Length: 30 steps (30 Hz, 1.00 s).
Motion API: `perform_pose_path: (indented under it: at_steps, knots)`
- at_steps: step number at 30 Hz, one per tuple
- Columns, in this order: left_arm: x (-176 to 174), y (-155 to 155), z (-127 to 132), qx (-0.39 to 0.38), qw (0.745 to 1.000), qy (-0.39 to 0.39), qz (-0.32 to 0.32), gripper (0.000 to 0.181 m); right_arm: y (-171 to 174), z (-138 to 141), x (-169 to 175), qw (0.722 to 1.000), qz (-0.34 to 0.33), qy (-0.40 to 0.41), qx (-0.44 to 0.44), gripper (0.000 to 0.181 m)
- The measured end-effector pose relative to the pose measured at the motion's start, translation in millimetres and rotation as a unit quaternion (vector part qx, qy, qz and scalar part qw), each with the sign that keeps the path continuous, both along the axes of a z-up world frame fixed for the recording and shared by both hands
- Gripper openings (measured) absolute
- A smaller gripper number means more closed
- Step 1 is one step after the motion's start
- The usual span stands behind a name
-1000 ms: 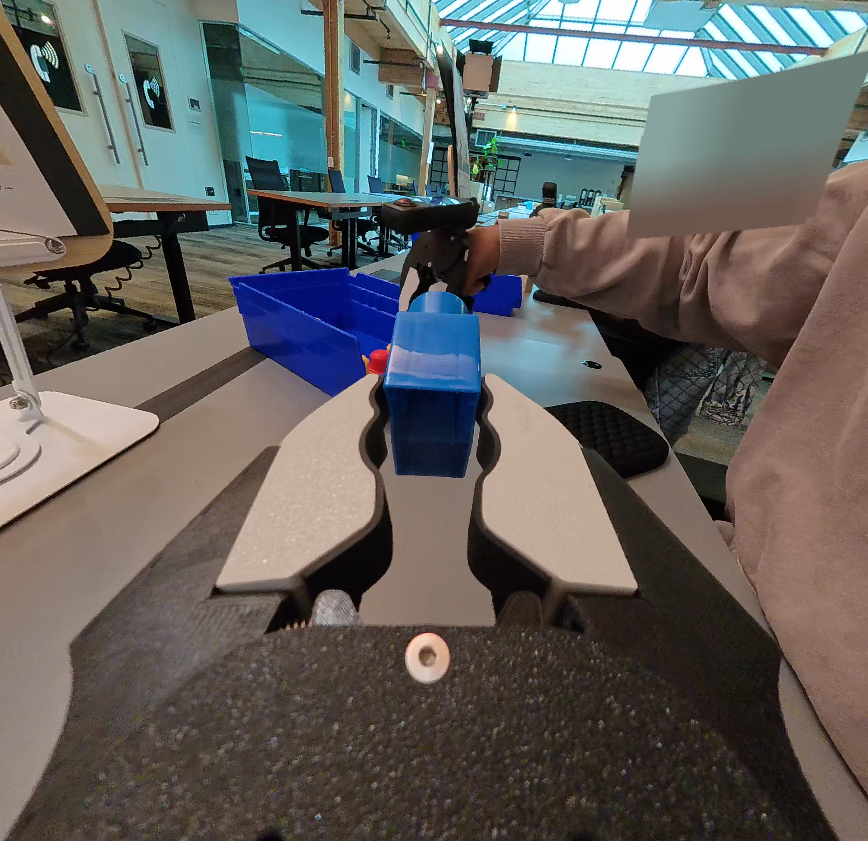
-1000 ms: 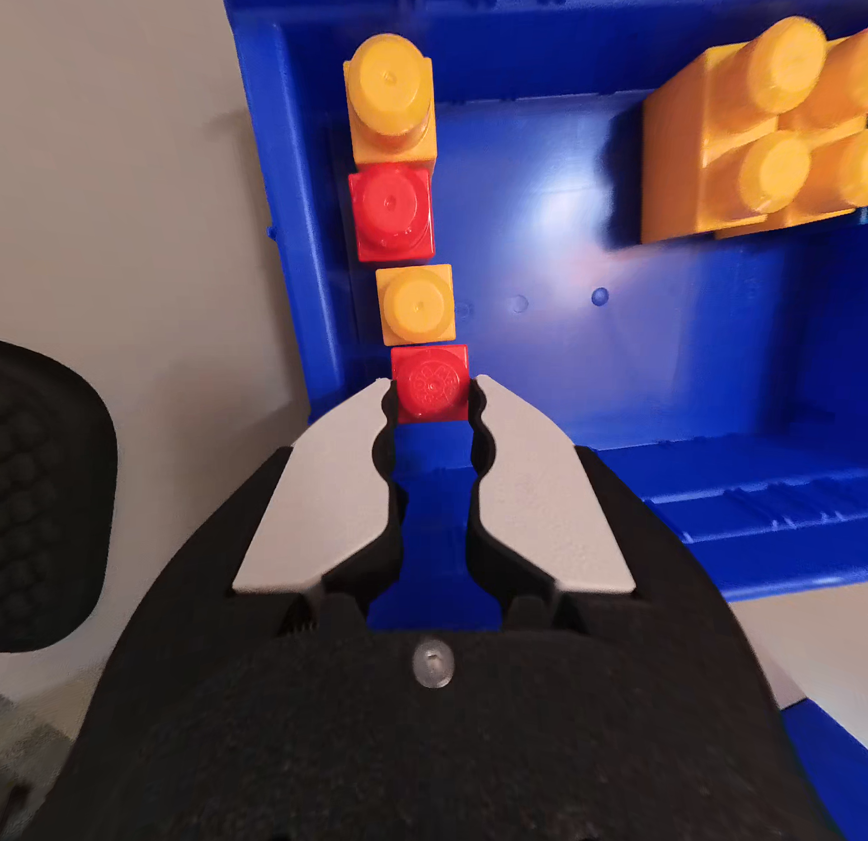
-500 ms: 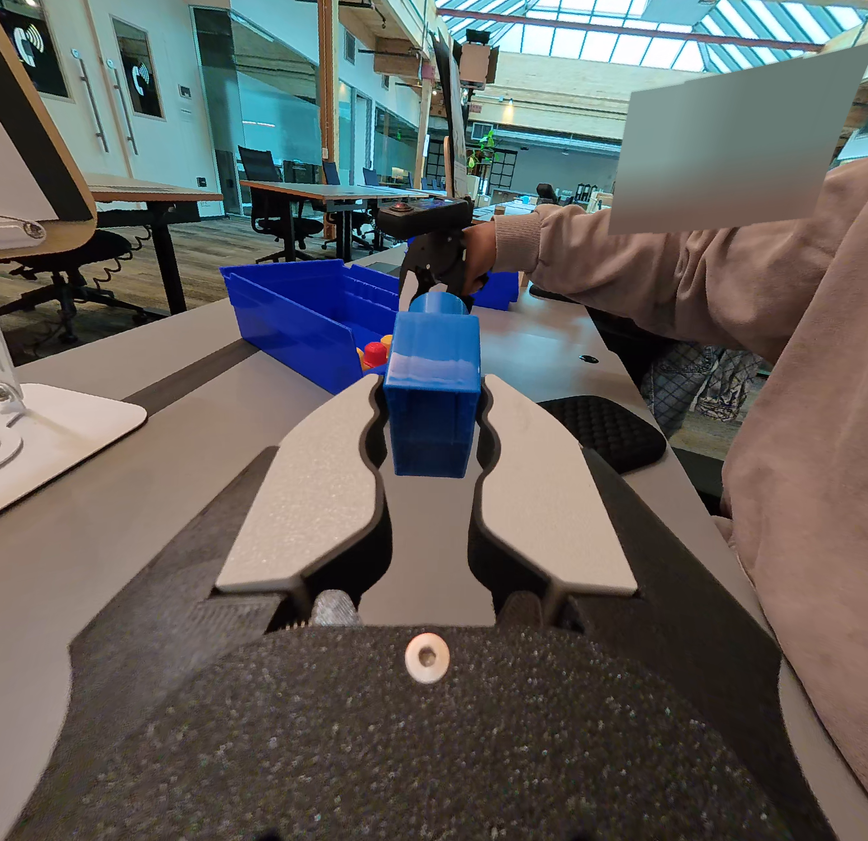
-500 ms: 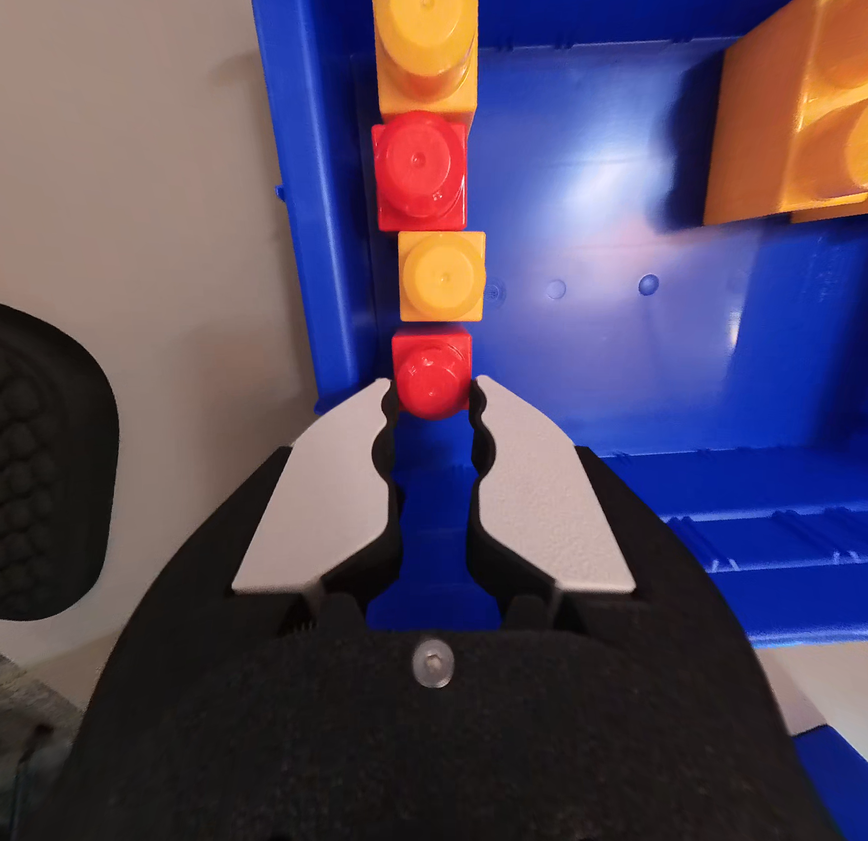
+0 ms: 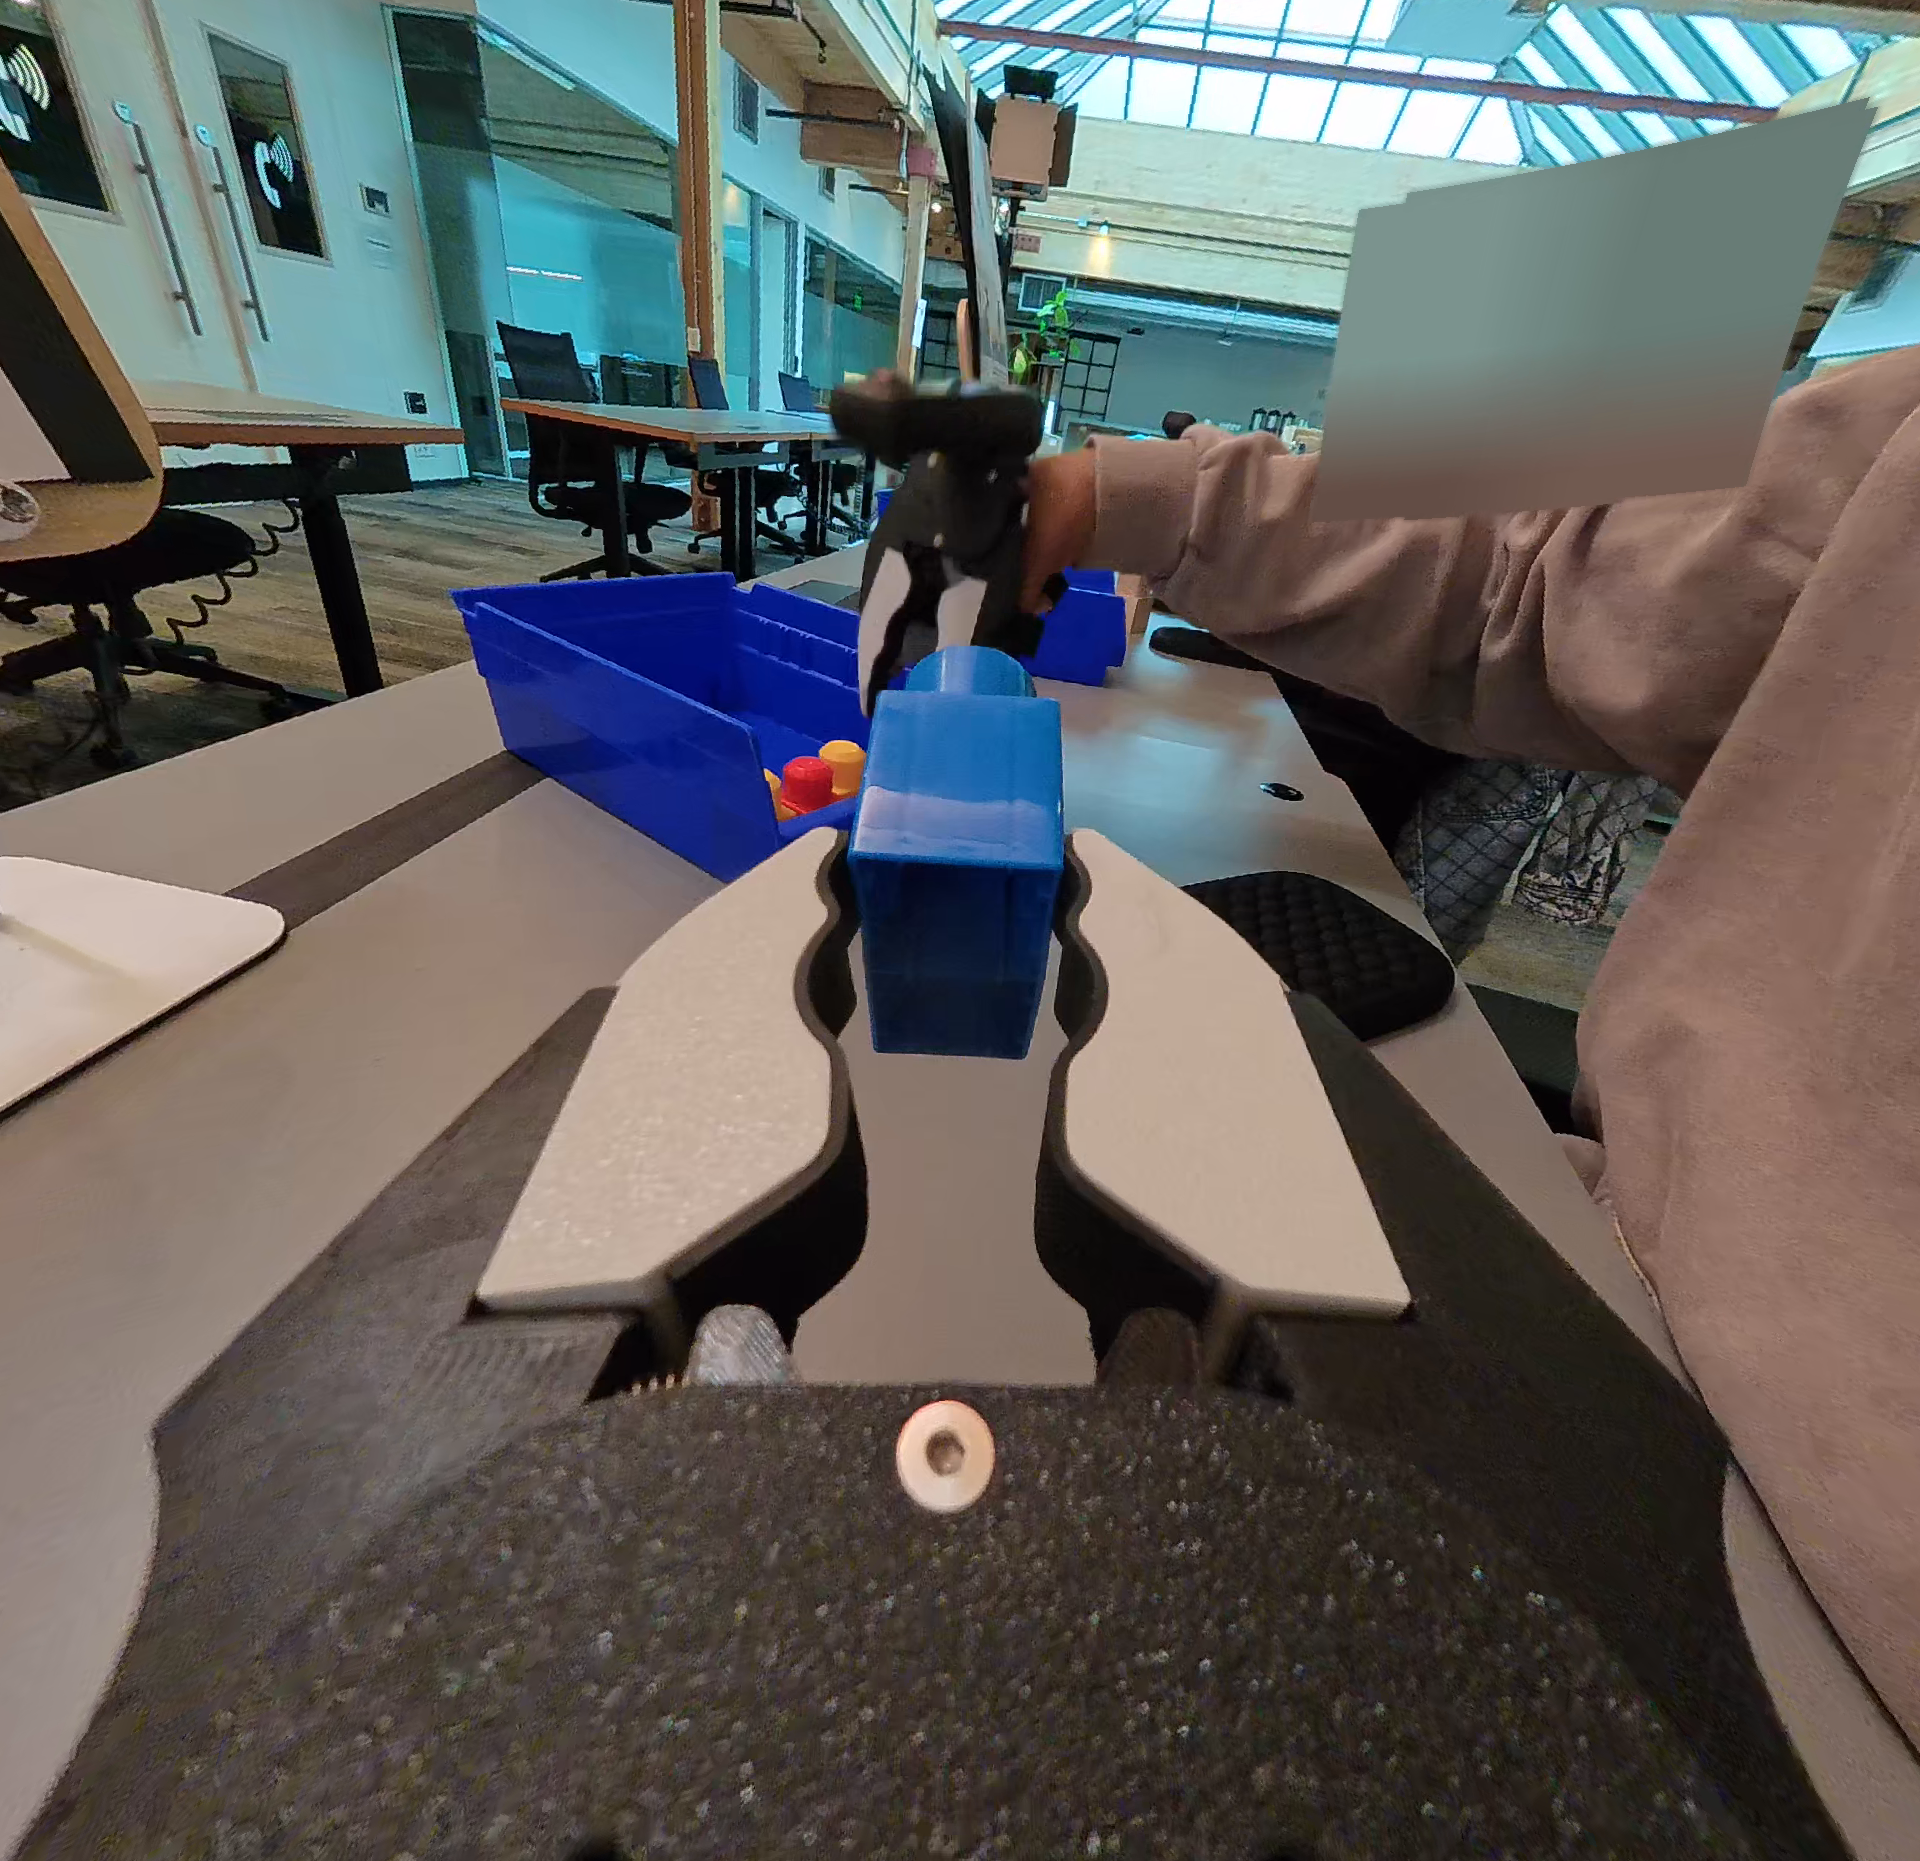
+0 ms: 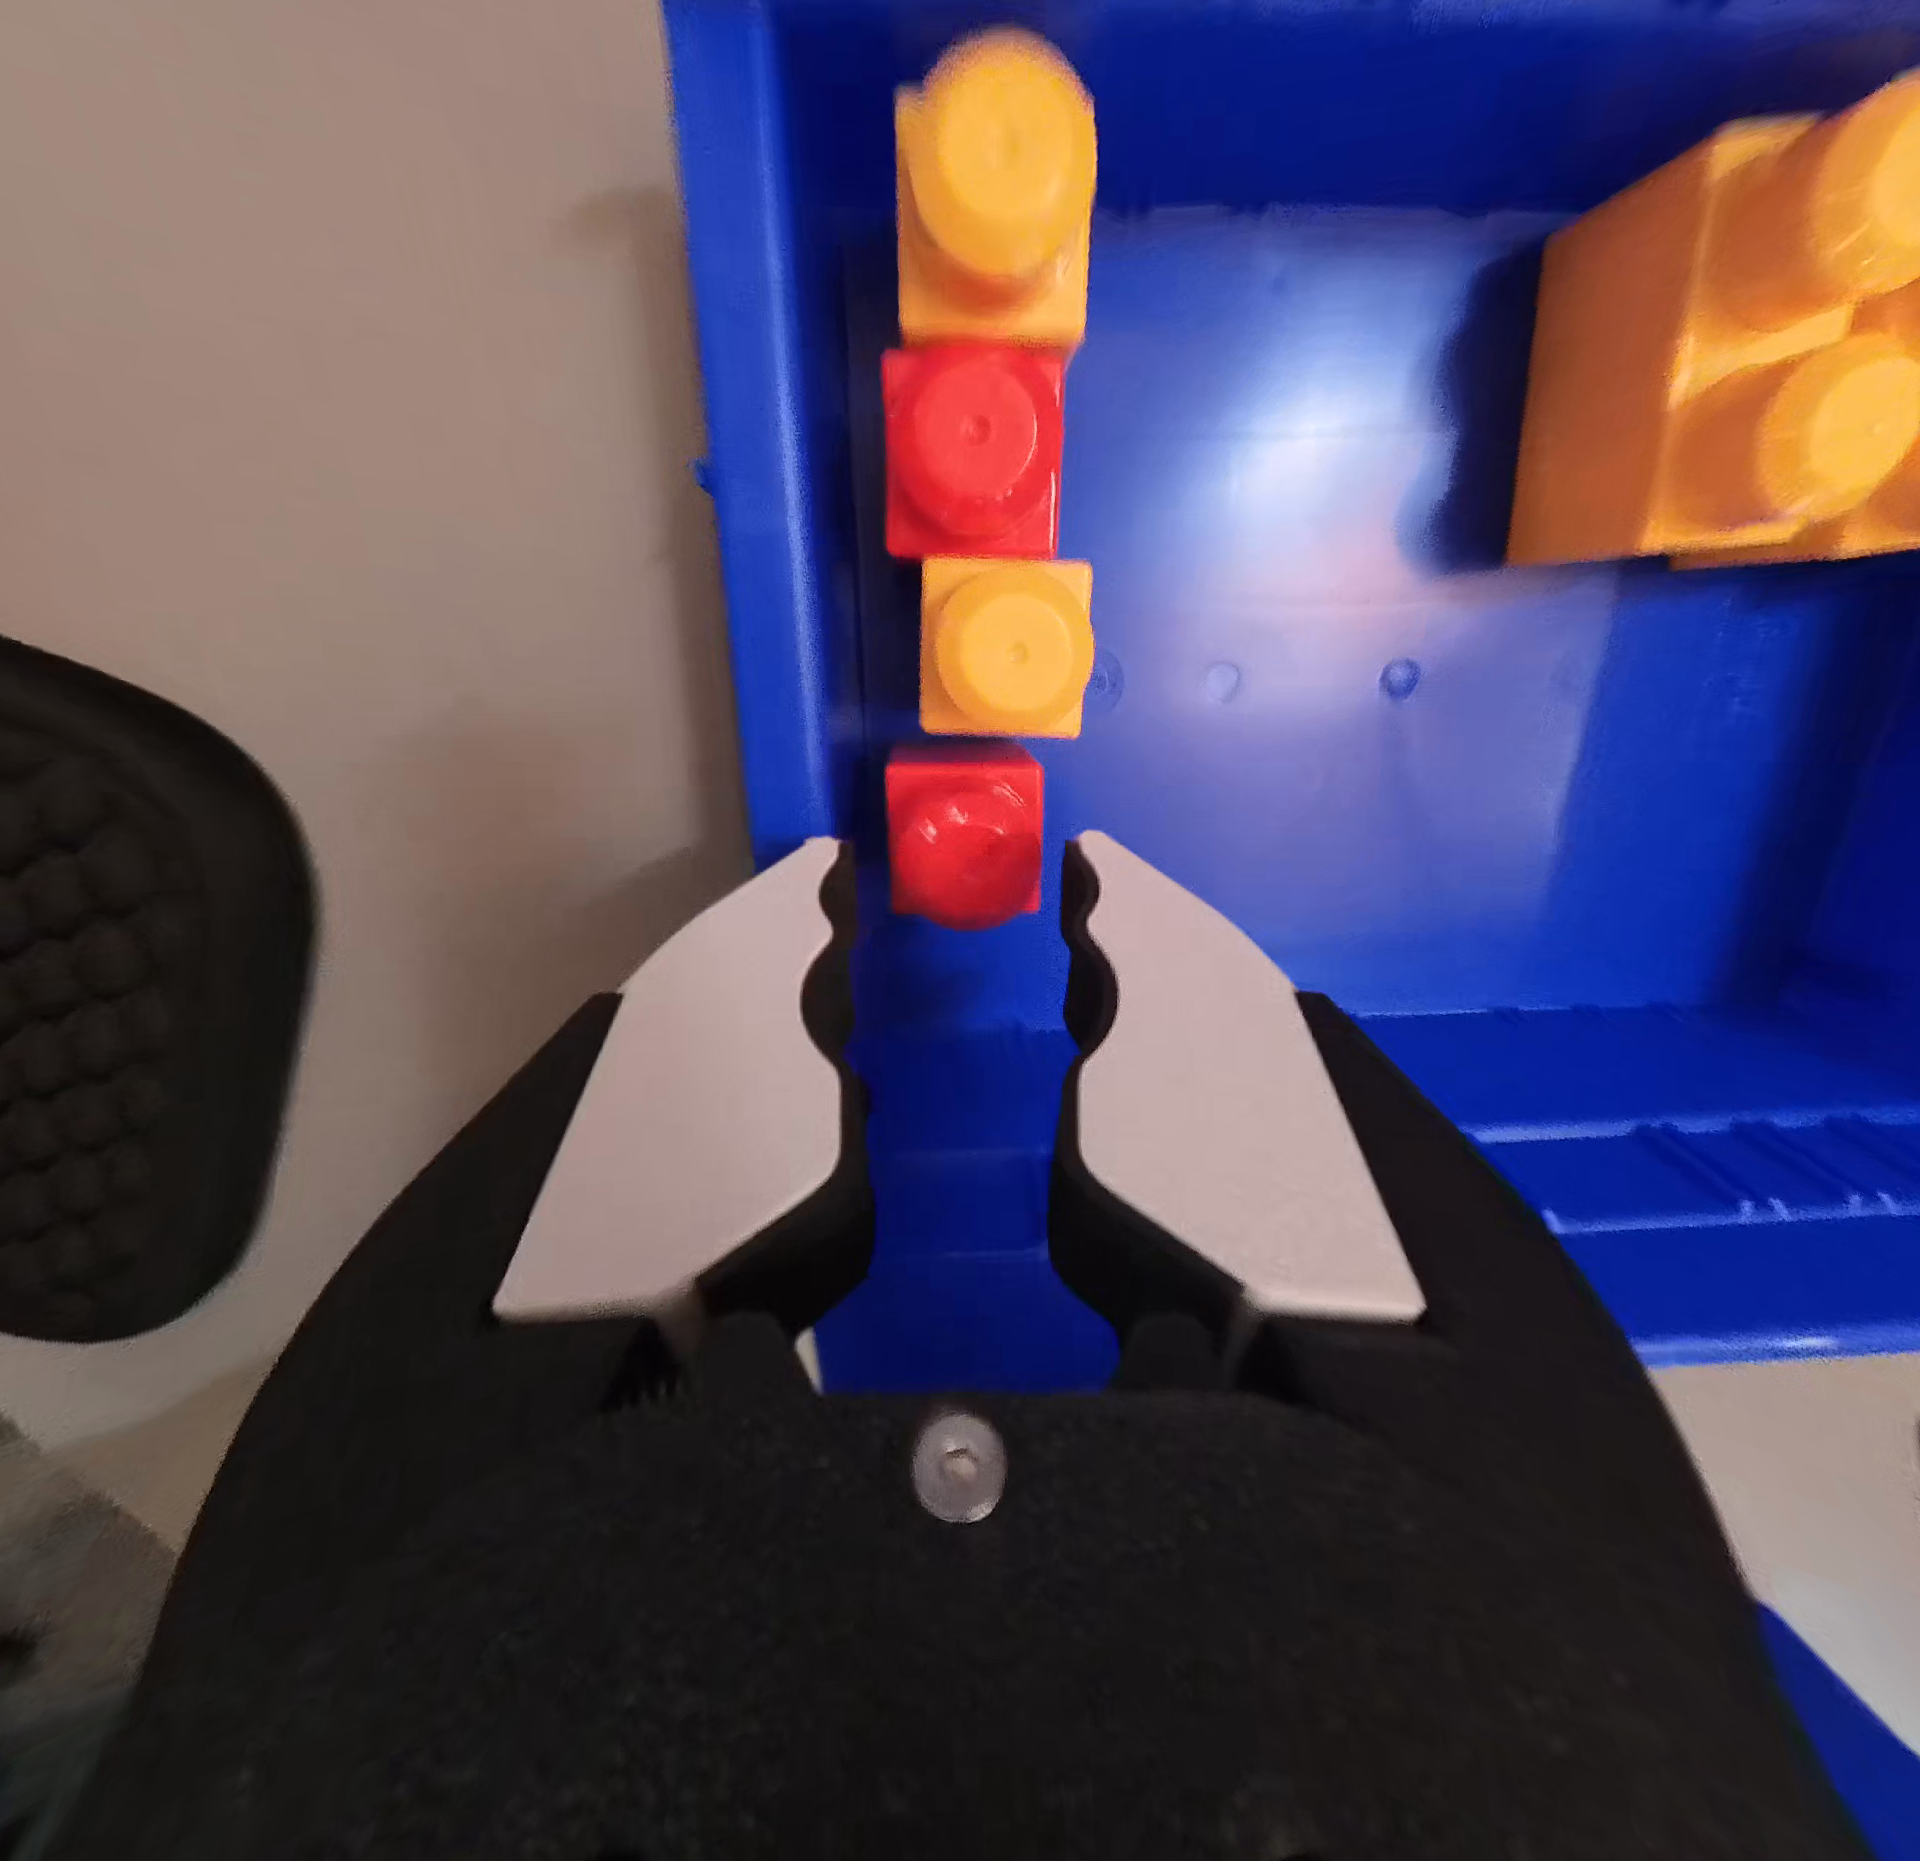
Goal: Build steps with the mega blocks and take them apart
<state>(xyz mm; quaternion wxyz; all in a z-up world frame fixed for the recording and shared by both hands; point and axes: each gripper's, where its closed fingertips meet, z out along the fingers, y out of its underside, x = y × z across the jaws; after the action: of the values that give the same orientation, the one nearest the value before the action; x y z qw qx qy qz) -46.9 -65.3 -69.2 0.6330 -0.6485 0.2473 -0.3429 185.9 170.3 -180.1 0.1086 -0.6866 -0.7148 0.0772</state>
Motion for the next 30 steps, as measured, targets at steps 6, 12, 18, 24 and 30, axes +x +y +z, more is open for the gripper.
perform_pose_path:
  at_steps: [6,12,18,24,30]
  knots:
    - [4,-1,0,0.003,1.0,-0.008,-0.009,0.036,-83,101,-91,0.96,0.089,0.265,-0.01,0.036]
    - [18,-3,-2,0.007,0.999,-0.012,-0.029,0.036,-189,126,-158,0.893,0.179,0.405,-0.075,0.036]
    - [30,-5,-7,0.003,0.999,-0.003,-0.044,0.036,-228,112,-187,0.869,0.199,0.431,-0.139,0.036]
    - [36,-6,-9,0.003,0.999,0.003,-0.052,0.036,-234,109,-191,0.87,0.205,0.427,-0.137,0.028]
    - [42,-6,-14,0.004,0.998,0.013,-0.056,0.036,-233,106,-185,0.877,0.206,0.415,-0.126,0.028]
